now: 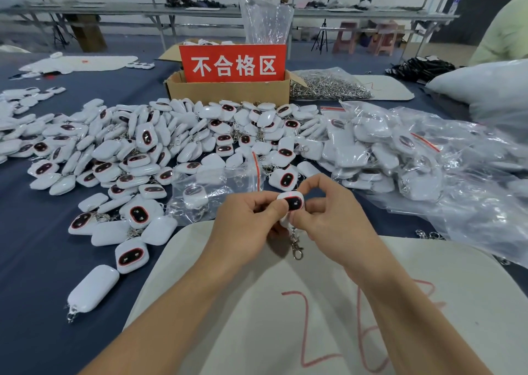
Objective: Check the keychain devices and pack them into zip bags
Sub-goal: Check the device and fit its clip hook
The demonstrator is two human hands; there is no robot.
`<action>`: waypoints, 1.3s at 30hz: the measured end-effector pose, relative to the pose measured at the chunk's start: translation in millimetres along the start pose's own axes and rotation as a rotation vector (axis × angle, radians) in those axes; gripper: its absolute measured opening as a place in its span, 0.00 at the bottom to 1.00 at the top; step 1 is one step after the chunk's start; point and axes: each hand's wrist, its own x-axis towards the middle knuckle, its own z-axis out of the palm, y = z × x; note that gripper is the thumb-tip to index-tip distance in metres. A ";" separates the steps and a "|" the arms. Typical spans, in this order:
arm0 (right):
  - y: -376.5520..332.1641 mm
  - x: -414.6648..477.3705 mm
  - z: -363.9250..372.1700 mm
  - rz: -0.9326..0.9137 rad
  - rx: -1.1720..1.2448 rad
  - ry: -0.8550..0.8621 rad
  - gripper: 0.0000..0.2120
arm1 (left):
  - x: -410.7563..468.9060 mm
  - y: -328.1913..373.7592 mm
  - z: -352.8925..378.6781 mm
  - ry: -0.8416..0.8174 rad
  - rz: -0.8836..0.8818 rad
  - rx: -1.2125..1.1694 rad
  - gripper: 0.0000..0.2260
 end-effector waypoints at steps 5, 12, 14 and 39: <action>-0.9 -6.1 9.1 -0.211 -0.145 0.120 0.16 | -0.5 0.2 0.2 0.093 0.040 -0.029 0.04; -0.8 1.3 6.7 -0.101 0.092 -0.084 0.10 | 3.4 0.5 -4.0 0.090 0.113 -0.053 0.12; -2.3 0.9 4.5 -0.047 0.231 -0.150 0.11 | 4.2 2.1 -5.4 0.126 0.111 -0.006 0.09; -6.5 4.1 1.5 0.154 0.489 0.188 0.18 | 16.3 -1.4 -33.6 0.295 0.293 0.945 0.42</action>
